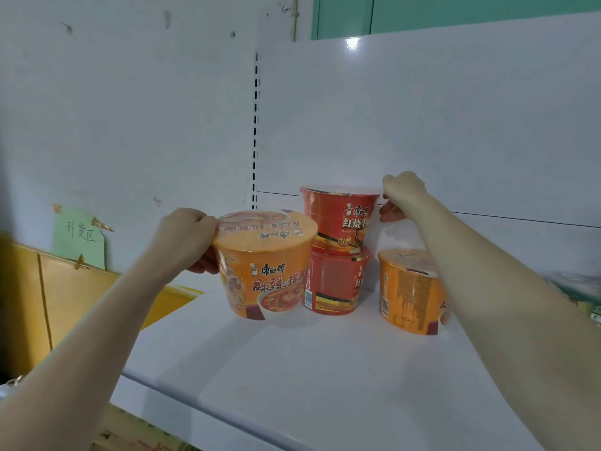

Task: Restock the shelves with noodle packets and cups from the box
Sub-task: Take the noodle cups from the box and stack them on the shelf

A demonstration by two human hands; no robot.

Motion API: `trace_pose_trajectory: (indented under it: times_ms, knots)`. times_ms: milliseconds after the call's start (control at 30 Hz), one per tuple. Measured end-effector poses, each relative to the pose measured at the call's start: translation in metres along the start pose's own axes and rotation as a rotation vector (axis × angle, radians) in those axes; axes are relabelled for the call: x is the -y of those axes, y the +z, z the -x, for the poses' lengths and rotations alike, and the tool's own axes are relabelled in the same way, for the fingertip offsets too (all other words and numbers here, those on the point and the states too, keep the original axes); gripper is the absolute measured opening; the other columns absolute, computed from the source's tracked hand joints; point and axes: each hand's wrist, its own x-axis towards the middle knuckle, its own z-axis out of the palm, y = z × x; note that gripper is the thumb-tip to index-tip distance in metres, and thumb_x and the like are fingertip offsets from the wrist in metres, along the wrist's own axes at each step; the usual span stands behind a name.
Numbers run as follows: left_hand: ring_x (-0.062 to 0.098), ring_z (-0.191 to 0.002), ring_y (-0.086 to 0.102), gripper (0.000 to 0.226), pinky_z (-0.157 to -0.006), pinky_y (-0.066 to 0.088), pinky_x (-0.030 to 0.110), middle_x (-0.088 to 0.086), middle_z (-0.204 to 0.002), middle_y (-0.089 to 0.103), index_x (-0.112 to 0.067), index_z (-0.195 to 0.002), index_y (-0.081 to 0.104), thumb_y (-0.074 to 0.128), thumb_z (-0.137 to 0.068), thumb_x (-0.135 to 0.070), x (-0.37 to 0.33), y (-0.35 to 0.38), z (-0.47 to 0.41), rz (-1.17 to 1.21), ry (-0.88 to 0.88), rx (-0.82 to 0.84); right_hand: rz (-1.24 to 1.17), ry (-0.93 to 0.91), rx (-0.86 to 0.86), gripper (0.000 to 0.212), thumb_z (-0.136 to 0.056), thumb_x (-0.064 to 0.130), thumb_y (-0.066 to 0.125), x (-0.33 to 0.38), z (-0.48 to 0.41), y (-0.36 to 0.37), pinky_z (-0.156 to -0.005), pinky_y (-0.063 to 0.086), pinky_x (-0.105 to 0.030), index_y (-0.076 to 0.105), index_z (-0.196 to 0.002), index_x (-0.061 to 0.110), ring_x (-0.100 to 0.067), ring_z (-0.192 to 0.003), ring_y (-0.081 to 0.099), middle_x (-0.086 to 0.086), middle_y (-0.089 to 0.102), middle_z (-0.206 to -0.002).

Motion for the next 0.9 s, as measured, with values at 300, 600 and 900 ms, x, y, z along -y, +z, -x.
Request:
trace_pose_trajectory:
  times_ms: [300,600,900]
  knots:
    - [0.032,-0.055,0.066,0.027,-0.042,0.048,0.022,0.019,-0.06,0.065,0.001,-0.072,0.055,0.037,-0.089,-0.01,-0.026,0.031,0.017,0.052,0.099,0.123,0.0,-0.258,-0.014,0.032,-0.09,0.02,0.044,-0.011,0.054,-0.036,-0.066,0.055,-0.031,0.06,-0.096,-0.007,-0.023,-0.071,0.068,-0.018,0.069,-0.089]
    - [0.023,-0.046,0.064,0.03,-0.044,0.055,0.027,0.017,-0.063,0.065,0.001,-0.074,0.06,0.039,-0.09,-0.013,-0.07,0.105,0.053,0.186,0.232,0.31,-0.078,-0.068,0.222,0.022,-0.089,0.033,0.057,-0.054,0.128,-0.091,-0.053,0.054,-0.024,0.063,-0.091,0.012,-0.014,-0.053,0.057,-0.001,0.056,-0.064]
    - [0.028,-0.07,0.067,0.046,-0.07,0.053,0.035,0.012,-0.074,0.069,-0.004,-0.078,0.06,0.03,-0.099,-0.033,-0.075,0.175,0.099,0.125,0.424,0.394,-0.002,0.099,-0.047,0.012,-0.092,0.016,0.053,-0.119,0.155,-0.148,-0.04,0.05,-0.022,0.062,-0.087,0.01,-0.014,-0.048,0.059,-0.008,0.06,-0.067]
